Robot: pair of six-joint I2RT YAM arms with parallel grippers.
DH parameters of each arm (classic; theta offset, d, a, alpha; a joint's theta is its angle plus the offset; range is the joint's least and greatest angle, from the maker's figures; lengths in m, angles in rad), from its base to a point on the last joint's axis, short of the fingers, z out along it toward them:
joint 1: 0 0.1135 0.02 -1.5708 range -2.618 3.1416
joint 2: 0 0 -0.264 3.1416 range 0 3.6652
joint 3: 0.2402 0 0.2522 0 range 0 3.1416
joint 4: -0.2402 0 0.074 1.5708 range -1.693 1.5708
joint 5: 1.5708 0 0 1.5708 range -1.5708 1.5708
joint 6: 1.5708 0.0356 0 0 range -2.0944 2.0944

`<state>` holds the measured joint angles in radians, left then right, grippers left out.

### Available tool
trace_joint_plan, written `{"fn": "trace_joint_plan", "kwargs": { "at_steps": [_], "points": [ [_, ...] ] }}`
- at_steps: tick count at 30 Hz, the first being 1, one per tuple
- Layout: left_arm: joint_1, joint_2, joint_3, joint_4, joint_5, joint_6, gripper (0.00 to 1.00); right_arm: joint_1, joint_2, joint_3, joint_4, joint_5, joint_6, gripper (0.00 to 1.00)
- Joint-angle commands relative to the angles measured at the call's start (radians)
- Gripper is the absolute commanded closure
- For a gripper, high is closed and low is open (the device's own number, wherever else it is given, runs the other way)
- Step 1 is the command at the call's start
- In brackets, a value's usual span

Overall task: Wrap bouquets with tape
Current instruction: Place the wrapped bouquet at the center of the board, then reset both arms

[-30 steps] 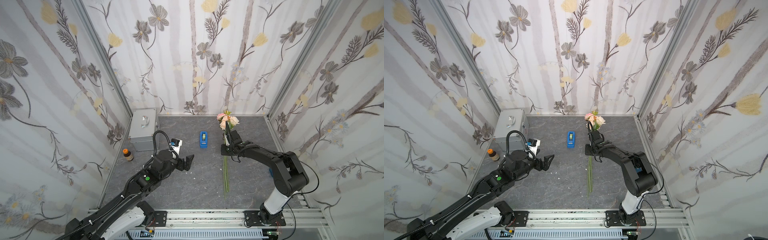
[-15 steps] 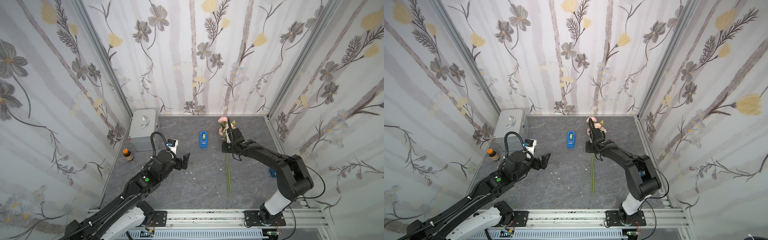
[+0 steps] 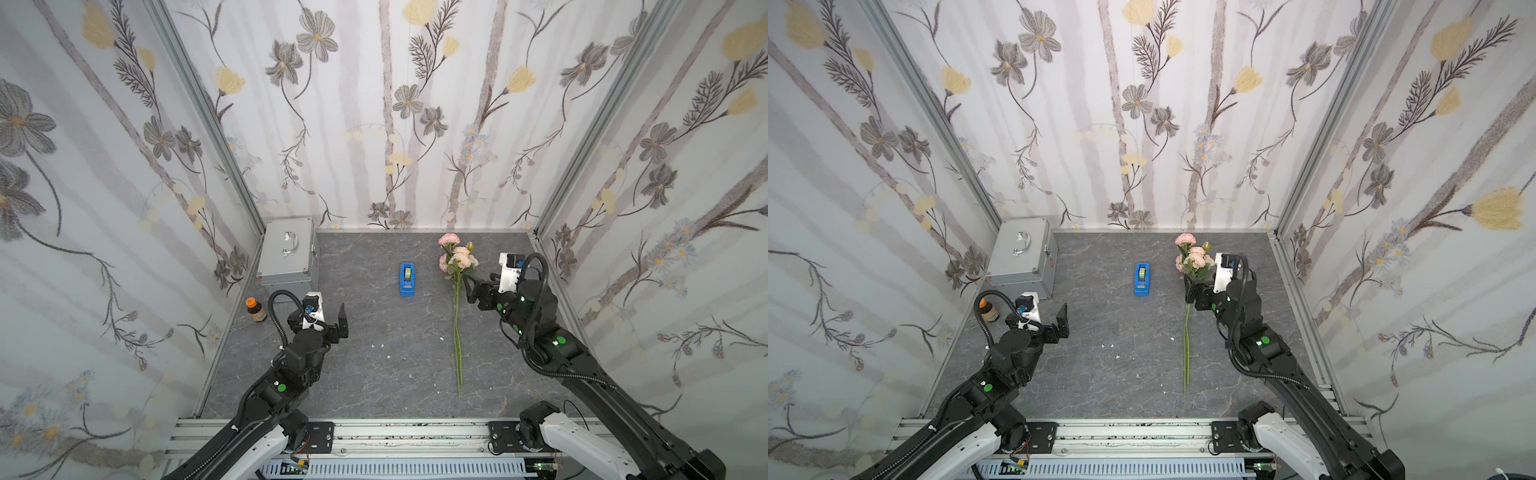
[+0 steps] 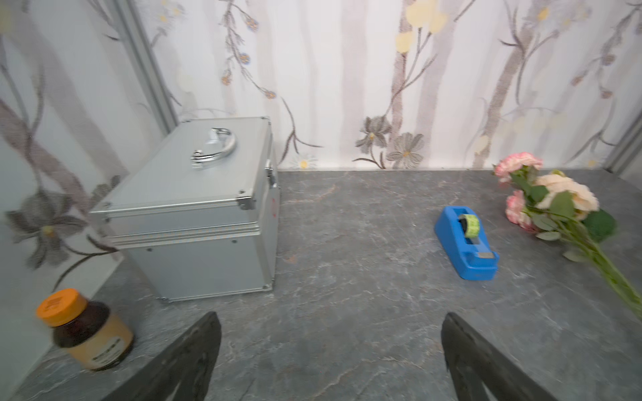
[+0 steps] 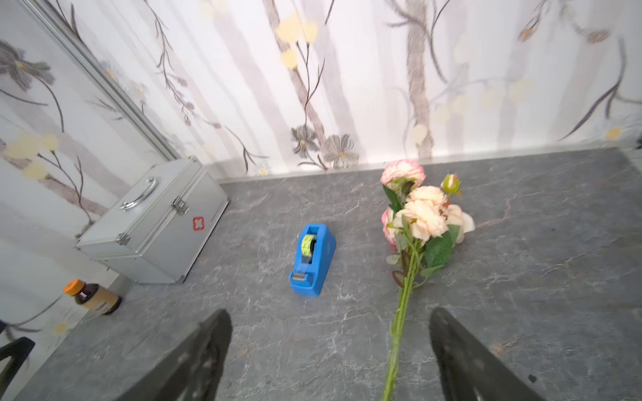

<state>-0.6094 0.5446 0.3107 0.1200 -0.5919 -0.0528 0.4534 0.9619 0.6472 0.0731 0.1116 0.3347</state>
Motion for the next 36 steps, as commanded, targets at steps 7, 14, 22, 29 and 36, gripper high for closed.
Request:
{"fn": "trace_joint_plan", "kwargs": {
  "at_steps": [7,14,22,29,36],
  "points": [
    [0.184,0.025,-0.163,0.191,-0.092,0.041,0.0,-0.027,-0.272,-0.327,0.453,0.355,-0.186,0.0],
    [0.373,0.25,-0.161,0.347,0.091,-0.015,0.0,-0.198,-0.18,-0.432,0.593,0.322,-0.239,0.0],
    [0.45,0.612,-0.053,0.535,0.2,0.059,0.0,-0.372,0.046,-0.513,0.83,0.17,-0.264,0.0],
    [0.534,0.773,-0.033,0.745,0.355,0.069,0.0,-0.495,0.263,-0.536,1.057,0.052,-0.242,0.0],
    [0.585,1.001,-0.009,0.942,0.501,0.05,0.0,-0.519,0.439,-0.53,1.27,-0.065,-0.219,0.0]
  ]
}}
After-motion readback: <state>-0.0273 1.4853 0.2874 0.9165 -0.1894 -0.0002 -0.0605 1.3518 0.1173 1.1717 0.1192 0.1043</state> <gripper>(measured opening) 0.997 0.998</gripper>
